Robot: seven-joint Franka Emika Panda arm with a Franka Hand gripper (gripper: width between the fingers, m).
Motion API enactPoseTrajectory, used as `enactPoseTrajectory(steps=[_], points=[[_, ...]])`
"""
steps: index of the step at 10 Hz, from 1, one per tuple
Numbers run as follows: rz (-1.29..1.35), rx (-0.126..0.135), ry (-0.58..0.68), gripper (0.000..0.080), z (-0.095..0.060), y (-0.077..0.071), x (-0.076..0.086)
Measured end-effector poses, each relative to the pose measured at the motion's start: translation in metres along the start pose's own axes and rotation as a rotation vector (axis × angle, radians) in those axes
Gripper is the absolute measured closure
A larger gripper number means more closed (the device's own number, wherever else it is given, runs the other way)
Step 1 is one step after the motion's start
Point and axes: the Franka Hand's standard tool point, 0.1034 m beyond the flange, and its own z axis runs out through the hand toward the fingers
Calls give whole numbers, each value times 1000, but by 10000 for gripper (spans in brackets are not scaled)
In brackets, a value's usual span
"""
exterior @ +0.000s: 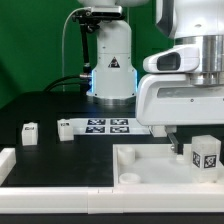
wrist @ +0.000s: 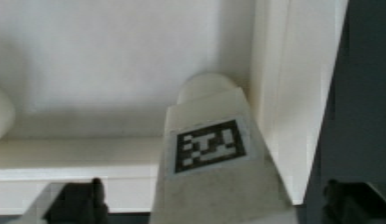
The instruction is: Assemble one leg
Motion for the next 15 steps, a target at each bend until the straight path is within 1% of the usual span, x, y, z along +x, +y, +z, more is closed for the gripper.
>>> enactPoseTrajectory(steps=[1,2,3,4,6,7,9,10,11,13,15], points=[[0,0,0,336,0,0,0],[18,1,0,336,0,0,0],[39,1,0,507,0,0,0],[39,1,0,508,0,0,0],[201,5,-1,508,0,0,0],[401,7,3,508,1,1,0],[678,-6,13,508,0,0,-2],[858,-18,23,508,0,-2,-3],[950,-27,32,508,0,-2,-3],[1264,-25,44,506,0,-2,-3],[1355,-18,48,506,0,-3,-3]])
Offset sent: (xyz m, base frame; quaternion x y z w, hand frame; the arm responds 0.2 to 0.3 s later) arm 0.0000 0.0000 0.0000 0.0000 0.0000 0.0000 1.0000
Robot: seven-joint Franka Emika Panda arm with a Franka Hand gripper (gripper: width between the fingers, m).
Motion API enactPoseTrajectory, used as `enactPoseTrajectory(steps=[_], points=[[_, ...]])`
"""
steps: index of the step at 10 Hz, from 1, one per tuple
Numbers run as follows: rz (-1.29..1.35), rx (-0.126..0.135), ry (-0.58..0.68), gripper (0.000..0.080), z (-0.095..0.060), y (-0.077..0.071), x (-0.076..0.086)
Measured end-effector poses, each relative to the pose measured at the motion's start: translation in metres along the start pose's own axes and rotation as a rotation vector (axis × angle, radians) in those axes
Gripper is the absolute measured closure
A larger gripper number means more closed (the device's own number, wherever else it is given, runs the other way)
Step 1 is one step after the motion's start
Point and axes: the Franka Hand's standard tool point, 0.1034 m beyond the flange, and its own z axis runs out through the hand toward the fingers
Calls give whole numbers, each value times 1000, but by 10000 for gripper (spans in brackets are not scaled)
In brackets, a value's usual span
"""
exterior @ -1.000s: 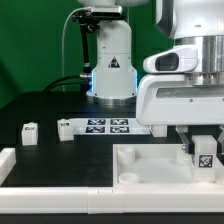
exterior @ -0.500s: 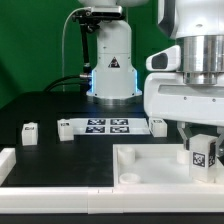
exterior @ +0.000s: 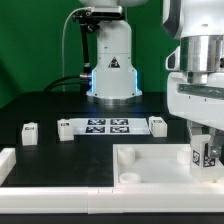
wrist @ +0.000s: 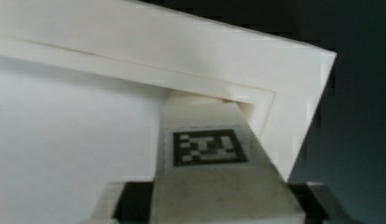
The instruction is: Assemble one leg
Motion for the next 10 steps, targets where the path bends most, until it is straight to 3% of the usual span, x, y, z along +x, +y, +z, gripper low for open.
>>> enactPoseTrajectory(steps=[2,3,4,5,10], points=[[-59,0,-1,506,0,0,0],[-67,0,0,283,0,0,0],[-218,0,3,283,0,0,0],[-301,0,3,175,0,0,0],[-837,-2,8,151,-1,-1,0]])
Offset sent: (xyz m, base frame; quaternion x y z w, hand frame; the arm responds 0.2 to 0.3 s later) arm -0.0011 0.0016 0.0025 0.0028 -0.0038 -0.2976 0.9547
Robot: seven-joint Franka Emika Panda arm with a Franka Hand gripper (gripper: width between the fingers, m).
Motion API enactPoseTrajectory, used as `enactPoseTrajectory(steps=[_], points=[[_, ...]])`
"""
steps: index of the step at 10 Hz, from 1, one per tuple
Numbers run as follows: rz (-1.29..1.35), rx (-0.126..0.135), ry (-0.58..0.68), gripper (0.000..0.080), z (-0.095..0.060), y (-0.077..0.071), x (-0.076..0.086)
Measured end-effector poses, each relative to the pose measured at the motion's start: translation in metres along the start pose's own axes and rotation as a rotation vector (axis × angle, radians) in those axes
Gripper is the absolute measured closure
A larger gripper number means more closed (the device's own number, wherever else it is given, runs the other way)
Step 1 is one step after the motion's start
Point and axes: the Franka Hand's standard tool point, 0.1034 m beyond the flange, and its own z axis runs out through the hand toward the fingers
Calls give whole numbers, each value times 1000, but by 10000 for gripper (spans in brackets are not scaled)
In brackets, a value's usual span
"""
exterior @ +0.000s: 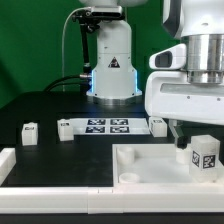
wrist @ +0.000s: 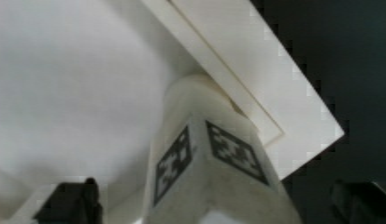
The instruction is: Assemble one leg
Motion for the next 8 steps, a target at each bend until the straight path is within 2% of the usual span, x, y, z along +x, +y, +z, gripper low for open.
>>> enactPoseTrajectory(steps=[5,8], points=[[-653,-31,7,151,1,14,13],[-663,-34,7,151,1,15,13]])
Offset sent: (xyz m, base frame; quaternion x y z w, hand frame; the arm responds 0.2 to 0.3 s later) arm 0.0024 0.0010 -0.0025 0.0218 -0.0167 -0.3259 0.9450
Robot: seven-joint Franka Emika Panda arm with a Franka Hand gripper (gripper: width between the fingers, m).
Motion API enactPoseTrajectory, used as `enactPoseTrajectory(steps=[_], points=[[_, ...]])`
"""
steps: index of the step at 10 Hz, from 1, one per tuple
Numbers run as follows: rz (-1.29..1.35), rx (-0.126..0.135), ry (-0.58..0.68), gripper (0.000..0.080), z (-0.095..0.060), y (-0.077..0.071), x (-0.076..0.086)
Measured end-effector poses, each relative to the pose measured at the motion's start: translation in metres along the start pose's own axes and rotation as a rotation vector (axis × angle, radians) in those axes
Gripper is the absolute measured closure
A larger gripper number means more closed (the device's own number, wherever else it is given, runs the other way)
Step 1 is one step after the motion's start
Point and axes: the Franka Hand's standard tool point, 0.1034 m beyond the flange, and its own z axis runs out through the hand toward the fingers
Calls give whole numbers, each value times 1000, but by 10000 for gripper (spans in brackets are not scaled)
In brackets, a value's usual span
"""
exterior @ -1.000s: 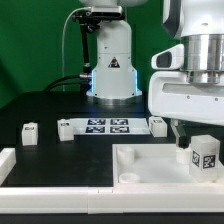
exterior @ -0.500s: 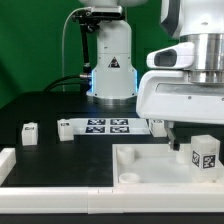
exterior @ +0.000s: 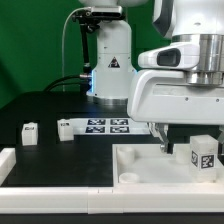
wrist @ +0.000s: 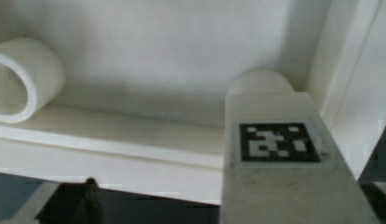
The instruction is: Assemble one leg
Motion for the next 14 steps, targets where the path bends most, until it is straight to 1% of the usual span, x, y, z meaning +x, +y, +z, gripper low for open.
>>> enactPoseTrajectory(steps=[1,2,3,4,5,6,7,8,9,11,14], points=[[0,0,0,260,0,0,0],[1,0,0,414,0,0,0],[23,0,-2,414,1,0,-1],[23,-1,-2,505,1,0,-1],[31,0,-2,505,1,0,-1],[134,1,-3,505,1,0,-1],[271,1,-2,505,1,-2,-2],[444,0,1,505,1,-8,-2],[545,-5,4,505,0,-11,-2],[731,-37,13,503,-1,-5,-7],[938,-87,28,495,-1,11,-17]])
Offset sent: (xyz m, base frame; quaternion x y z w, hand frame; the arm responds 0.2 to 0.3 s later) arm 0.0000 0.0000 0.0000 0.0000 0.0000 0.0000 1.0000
